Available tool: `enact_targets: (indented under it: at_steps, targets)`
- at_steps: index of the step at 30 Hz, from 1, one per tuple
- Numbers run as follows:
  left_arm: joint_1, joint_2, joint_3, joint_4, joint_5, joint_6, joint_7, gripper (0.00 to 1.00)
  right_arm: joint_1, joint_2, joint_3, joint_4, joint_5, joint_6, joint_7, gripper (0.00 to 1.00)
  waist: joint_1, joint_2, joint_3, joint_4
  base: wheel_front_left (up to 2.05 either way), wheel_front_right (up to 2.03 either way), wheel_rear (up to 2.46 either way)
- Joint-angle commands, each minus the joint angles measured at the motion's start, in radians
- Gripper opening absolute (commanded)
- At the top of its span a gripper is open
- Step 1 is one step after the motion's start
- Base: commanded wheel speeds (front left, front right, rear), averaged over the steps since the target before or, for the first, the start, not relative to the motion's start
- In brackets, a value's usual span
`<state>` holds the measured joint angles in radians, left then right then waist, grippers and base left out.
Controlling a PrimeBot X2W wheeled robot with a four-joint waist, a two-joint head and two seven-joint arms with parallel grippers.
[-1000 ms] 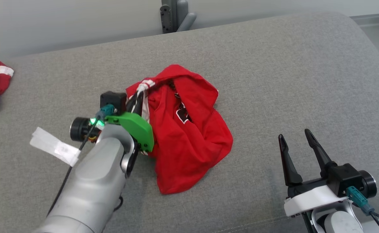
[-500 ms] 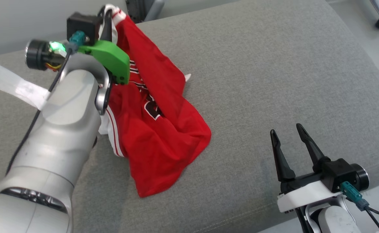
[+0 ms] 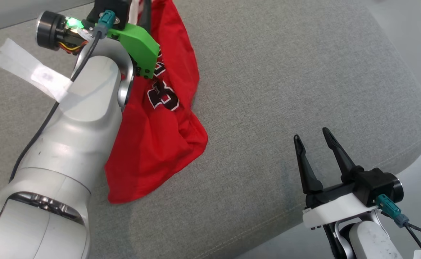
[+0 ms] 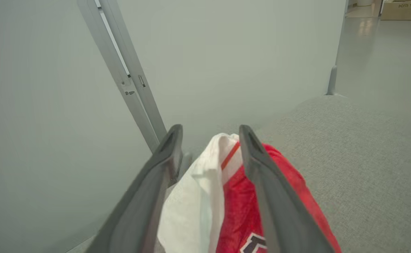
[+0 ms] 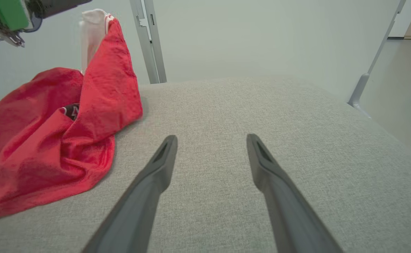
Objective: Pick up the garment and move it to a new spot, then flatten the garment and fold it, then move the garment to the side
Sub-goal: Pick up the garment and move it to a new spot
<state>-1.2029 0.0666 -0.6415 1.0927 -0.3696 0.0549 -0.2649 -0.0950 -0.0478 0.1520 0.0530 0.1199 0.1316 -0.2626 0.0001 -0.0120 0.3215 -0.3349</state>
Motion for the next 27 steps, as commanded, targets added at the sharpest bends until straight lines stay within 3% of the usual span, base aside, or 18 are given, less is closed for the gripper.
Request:
enact_targets:
  at_steps: [1,11,20,27]
  targets:
    - [0.015,-0.001,0.000,0.002,-0.002,-0.005,0.001,1.00,-0.012,-0.002,-0.004,-0.002,0.005,-0.002,0.000,1.00,-0.0001,0.0120,0.020,-0.009,0.00,0.00,0.00]
    - [0.119,-0.013,0.055,-0.079,-0.046,-0.030,0.001,1.00,0.004,-0.002,-0.023,0.011,-0.009,-0.002,0.000,1.00,-0.0001,0.0120,-0.046,0.106,0.00,0.00,0.00]
    - [0.391,-0.016,0.098,-0.276,-0.091,-0.032,0.001,1.00,0.041,-0.003,-0.032,0.025,-0.037,-0.002,0.000,1.00,-0.0001,0.0120,-0.140,0.234,0.00,0.00,0.00]
    - [0.596,-0.015,0.117,-0.403,-0.061,-0.032,0.001,1.00,0.069,-0.002,-0.035,0.039,-0.046,-0.002,0.000,1.00,-0.0001,0.0120,-0.194,0.319,0.00,0.00,0.00]
